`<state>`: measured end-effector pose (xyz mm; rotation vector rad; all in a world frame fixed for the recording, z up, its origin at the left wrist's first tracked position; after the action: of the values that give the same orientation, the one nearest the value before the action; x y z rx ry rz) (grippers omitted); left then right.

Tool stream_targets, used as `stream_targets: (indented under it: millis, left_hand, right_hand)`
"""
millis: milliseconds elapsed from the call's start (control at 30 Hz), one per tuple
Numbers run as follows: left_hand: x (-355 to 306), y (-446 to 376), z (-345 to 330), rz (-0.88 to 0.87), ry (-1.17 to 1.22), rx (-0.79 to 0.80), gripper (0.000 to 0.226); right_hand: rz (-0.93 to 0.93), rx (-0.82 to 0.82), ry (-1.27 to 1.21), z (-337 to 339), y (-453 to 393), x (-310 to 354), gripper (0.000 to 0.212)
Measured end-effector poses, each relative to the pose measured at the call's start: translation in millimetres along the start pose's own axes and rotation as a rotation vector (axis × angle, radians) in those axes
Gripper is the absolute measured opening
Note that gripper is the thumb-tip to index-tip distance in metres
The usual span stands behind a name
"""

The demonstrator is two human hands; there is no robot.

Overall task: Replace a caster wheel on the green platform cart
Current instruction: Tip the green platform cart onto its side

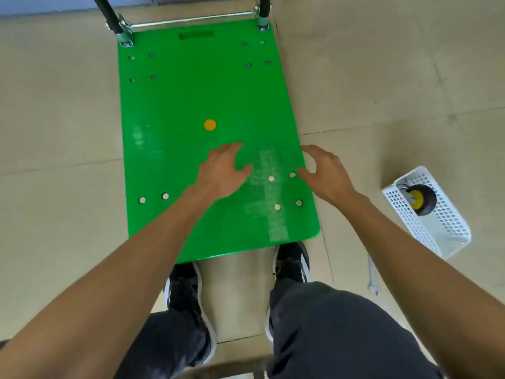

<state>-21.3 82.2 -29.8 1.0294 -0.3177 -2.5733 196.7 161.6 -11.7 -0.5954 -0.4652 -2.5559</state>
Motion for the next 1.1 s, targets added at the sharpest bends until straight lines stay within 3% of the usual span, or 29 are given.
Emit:
stream_targets:
  millis: [367, 867, 1100]
  left_hand:
    - [33.4, 0.5, -70.0, 0.058, -0.332, 0.190, 0.084]
    - [40.1, -4.0, -70.2, 0.024, -0.414, 0.124, 0.089]
    - [39.8, -5.2, -65.7, 0.000, -0.413, 0.109, 0.087]
  right_hand:
    - [-0.201, 0.138, -0.095, -56.7, 13.1, -43.4, 0.065]
    - [-0.435, 0.132, -0.528, -84.8, 3.8, -68.1, 0.077]
    - [-0.447, 0.142, -0.628, -83.6, -0.2, -70.1, 0.081]
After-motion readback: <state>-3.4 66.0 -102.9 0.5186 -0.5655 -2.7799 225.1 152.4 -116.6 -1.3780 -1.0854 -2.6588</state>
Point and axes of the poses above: each hand's wrist, its own y-axis away from the middle knuckle, its own z-axis out of the back of the hand, x = y × z, the point moved 9 cm from there along -y, towards the middle knuckle, and after that the axes turned 7 degrees about y, right-handed, at the moved point
